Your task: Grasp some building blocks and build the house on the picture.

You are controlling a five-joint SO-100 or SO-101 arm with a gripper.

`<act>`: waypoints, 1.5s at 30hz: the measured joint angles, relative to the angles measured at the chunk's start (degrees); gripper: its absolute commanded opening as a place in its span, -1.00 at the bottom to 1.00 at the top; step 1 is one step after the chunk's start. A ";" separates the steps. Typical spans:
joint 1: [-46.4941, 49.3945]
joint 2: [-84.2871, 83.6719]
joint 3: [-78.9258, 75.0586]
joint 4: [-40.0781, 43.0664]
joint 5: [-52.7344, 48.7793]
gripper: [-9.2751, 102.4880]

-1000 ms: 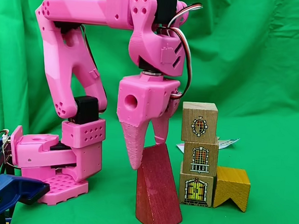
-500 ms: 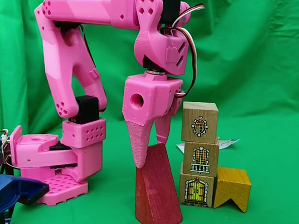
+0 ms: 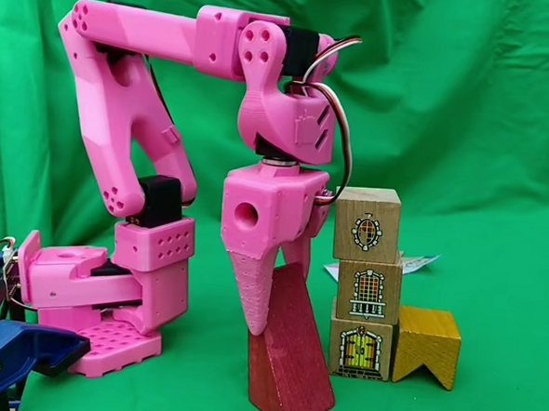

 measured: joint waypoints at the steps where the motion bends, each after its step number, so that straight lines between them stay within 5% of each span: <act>1: 0.00 0.79 0.44 0.09 0.00 -0.22; 11: 0.00 2.29 0.53 0.09 1.85 -0.22; 25: -1.14 2.46 -0.18 0.18 21.09 -0.22; 45: -1.23 2.46 -0.18 0.18 25.49 -0.22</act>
